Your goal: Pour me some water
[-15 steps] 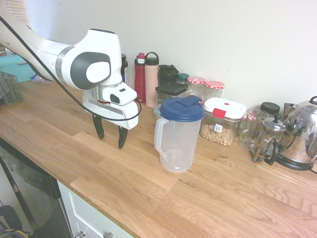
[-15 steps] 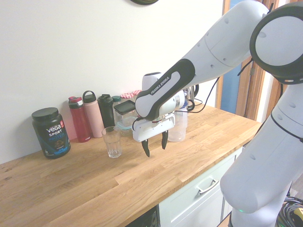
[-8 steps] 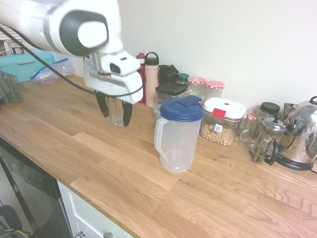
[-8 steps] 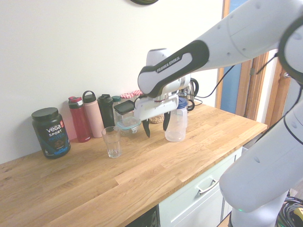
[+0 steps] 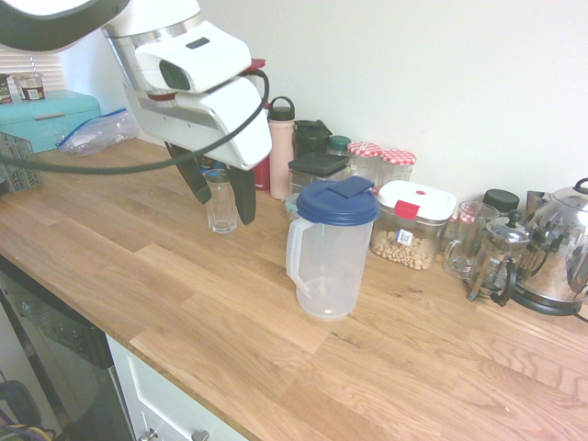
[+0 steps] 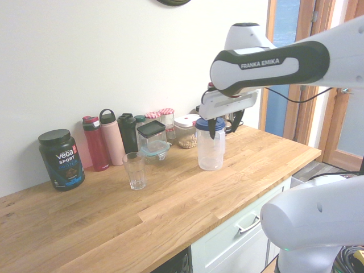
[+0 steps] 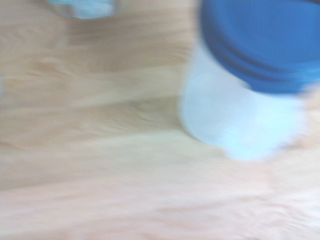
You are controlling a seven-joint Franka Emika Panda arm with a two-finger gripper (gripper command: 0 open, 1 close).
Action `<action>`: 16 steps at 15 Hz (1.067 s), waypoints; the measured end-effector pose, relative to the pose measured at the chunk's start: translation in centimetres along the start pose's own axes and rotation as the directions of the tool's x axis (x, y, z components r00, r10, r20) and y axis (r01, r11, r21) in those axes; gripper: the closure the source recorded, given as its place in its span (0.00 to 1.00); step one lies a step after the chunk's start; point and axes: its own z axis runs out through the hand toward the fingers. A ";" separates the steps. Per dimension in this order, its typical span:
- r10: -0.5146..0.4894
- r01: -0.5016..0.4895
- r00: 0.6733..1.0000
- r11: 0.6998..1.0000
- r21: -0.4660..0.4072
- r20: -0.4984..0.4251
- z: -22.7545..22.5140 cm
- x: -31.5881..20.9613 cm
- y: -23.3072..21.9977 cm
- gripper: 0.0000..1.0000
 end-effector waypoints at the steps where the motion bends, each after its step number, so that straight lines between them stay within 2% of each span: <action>1: -0.003 0.003 1.000 1.000 0.019 -0.026 0.6 0.5 1.2 0.00; 4: -0.031 0.036 0.995 0.998 0.053 -0.094 2.9 1.8 1.6 0.00; 9: -0.075 0.077 0.995 0.997 0.028 -0.071 8.0 3.9 -1.0 0.00; 10: -0.082 0.084 0.994 0.996 0.025 -0.069 8.5 4.3 -1.6 1.00; 16: -0.046 0.049 0.997 0.997 0.052 -0.059 10.2 6.1 -3.2 1.00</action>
